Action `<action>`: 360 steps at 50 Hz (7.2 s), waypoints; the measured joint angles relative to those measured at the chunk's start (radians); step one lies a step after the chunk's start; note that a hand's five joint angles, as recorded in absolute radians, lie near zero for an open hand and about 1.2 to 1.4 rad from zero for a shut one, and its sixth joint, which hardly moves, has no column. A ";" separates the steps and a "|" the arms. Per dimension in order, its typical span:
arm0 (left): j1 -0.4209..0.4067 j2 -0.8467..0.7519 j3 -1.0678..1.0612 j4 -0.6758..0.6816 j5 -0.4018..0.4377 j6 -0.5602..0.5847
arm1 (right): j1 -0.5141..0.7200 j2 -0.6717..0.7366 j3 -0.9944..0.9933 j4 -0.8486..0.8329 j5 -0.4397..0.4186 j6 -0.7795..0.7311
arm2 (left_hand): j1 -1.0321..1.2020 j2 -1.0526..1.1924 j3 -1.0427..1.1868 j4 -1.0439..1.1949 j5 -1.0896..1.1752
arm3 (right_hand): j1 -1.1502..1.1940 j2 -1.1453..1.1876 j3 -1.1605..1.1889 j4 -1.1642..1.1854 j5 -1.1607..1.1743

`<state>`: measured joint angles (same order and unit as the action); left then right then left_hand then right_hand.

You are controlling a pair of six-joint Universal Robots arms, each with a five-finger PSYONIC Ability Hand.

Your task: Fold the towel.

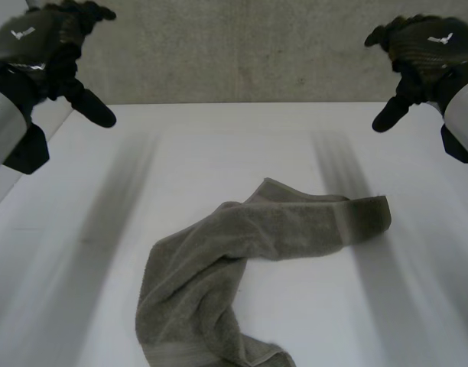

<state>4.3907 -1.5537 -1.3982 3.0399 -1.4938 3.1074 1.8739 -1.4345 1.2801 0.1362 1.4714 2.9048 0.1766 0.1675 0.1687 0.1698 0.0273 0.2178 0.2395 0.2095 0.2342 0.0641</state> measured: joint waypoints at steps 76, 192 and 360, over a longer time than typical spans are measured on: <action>-0.199 -0.641 -0.014 0.043 -0.128 0.000 | 0.097 0.339 -0.175 -0.107 -0.233 -0.063 | 0.641 0.655 0.652 0.652 0.618 | 0.704 0.927 0.975 0.959 0.899; -0.054 -0.361 -0.363 0.173 0.003 0.286 | -0.234 0.202 0.402 -0.033 -0.311 -0.016 | 0.274 0.274 0.273 0.269 0.238 | 0.223 0.272 0.283 0.258 0.248; 0.069 -0.386 0.079 0.686 0.079 0.225 | 0.003 0.234 -0.113 -0.442 0.037 -0.309 | 1.024 1.051 1.048 1.047 1.014 | 0.758 0.942 0.979 0.956 0.925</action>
<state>4.4600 -1.9395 -1.3196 3.7257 -1.4152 3.3321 1.8767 -1.2001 1.1666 -0.3057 1.5086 2.5961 1.2005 1.2183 1.2170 1.2172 1.0414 0.9759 1.1810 1.1880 1.1900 0.9888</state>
